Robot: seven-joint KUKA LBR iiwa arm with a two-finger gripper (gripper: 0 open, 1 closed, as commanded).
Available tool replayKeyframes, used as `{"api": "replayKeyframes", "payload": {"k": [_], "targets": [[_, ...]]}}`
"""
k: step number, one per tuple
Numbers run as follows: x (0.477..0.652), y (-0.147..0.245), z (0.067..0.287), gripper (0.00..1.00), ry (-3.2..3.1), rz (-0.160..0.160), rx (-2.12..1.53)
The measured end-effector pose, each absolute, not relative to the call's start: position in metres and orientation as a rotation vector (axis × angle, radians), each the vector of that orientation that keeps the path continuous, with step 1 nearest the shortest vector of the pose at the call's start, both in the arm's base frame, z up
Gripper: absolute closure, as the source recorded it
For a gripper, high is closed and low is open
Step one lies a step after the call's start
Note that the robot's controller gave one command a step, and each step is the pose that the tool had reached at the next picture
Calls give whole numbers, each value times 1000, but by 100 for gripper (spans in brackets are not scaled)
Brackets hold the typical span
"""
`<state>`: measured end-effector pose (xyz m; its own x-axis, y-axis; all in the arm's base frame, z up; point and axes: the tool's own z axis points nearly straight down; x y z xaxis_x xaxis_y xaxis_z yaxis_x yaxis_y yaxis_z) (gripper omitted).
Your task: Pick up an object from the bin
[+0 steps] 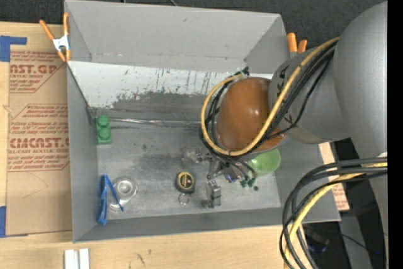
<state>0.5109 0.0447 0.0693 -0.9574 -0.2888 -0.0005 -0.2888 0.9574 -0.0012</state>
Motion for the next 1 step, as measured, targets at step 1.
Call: {"api": "replayKeyframes", "payload": {"k": [1], "targets": [[507, 104, 70, 0, 2865, 4, -1284]]}}
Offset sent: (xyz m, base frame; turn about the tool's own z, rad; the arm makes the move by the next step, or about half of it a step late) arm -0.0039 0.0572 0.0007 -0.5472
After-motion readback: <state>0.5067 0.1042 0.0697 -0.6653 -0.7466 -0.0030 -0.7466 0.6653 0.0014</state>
